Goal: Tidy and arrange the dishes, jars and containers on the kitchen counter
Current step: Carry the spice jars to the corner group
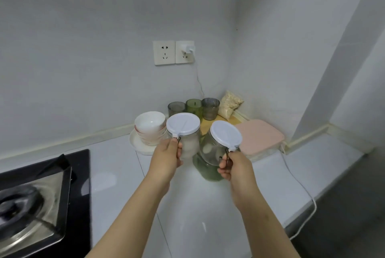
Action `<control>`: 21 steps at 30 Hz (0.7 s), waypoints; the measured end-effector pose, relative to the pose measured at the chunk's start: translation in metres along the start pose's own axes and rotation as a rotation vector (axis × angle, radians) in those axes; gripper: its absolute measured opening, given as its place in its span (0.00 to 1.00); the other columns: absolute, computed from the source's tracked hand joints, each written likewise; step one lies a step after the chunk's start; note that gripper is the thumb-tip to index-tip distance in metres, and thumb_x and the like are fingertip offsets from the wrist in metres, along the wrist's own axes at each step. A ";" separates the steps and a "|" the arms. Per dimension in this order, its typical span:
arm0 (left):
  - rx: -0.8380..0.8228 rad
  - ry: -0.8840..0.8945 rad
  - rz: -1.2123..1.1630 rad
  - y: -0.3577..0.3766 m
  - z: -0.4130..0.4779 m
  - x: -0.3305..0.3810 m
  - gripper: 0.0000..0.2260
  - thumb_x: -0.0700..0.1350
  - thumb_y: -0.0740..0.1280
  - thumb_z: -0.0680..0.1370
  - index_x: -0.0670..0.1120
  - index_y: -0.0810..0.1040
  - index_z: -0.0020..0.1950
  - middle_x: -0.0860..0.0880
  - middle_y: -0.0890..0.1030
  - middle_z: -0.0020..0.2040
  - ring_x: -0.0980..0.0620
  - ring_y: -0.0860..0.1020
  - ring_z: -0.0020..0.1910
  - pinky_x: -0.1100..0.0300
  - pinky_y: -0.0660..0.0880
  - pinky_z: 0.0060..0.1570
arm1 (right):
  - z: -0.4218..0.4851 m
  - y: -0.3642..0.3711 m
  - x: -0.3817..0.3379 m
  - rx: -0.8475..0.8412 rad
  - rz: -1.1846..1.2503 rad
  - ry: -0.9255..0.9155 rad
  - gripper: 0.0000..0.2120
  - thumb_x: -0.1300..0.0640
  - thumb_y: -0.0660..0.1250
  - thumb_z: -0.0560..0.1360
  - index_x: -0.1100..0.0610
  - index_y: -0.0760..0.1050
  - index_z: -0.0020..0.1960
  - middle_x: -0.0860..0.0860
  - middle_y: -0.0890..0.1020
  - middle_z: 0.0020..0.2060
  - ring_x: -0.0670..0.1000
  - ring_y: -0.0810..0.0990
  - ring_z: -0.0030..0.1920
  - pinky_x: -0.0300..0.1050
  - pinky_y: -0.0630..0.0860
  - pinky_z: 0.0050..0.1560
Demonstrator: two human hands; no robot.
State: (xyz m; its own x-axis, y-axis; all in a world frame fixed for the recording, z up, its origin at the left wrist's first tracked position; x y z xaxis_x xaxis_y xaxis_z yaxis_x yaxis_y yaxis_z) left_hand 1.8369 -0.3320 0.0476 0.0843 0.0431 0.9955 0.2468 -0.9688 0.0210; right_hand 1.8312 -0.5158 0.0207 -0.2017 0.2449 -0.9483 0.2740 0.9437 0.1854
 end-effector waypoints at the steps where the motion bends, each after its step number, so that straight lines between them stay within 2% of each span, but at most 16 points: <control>1: -0.003 0.005 0.007 0.002 0.005 0.002 0.15 0.43 0.52 0.83 0.46 0.67 0.37 0.50 0.66 0.31 0.54 0.62 0.28 0.61 0.68 0.39 | 0.005 0.001 -0.002 -0.009 0.000 0.002 0.14 0.64 0.53 0.78 0.58 0.67 0.34 0.52 0.70 0.27 0.49 0.68 0.29 0.35 0.65 0.28; 7: -0.036 0.026 0.006 0.013 0.036 0.018 0.15 0.44 0.52 0.83 0.46 0.67 0.37 0.50 0.66 0.30 0.54 0.61 0.28 0.63 0.62 0.33 | 0.034 0.009 -0.021 0.021 -0.019 -0.012 0.14 0.65 0.53 0.77 0.58 0.68 0.34 0.50 0.73 0.22 0.50 0.69 0.29 0.39 0.64 0.33; 11: -0.051 0.050 0.055 0.023 0.061 0.029 0.15 0.45 0.52 0.83 0.47 0.68 0.37 0.51 0.67 0.31 0.54 0.62 0.29 0.61 0.58 0.29 | 0.054 0.012 -0.037 0.034 -0.048 -0.044 0.14 0.63 0.53 0.78 0.58 0.69 0.36 0.53 0.73 0.29 0.50 0.71 0.31 0.40 0.67 0.36; 21: -0.134 0.004 0.079 0.071 0.122 0.031 0.16 0.46 0.52 0.83 0.47 0.70 0.37 0.51 0.68 0.31 0.55 0.63 0.29 0.63 0.59 0.30 | 0.128 0.001 -0.054 0.056 -0.046 -0.067 0.14 0.63 0.53 0.78 0.58 0.69 0.35 0.54 0.73 0.30 0.49 0.69 0.30 0.37 0.67 0.32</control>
State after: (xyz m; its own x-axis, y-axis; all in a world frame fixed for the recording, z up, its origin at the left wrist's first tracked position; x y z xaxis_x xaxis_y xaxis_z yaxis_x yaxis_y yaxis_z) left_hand 1.9748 -0.3693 0.0686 0.0945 -0.0354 0.9949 0.1088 -0.9930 -0.0456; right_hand 1.9624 -0.5561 0.0390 -0.1524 0.1842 -0.9710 0.3187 0.9391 0.1281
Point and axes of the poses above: each hand's wrist, its own z-axis towards the middle knuckle, its own y-axis out of the palm, x = y × z, the point moved 9 cm from there along z, towards the middle knuckle
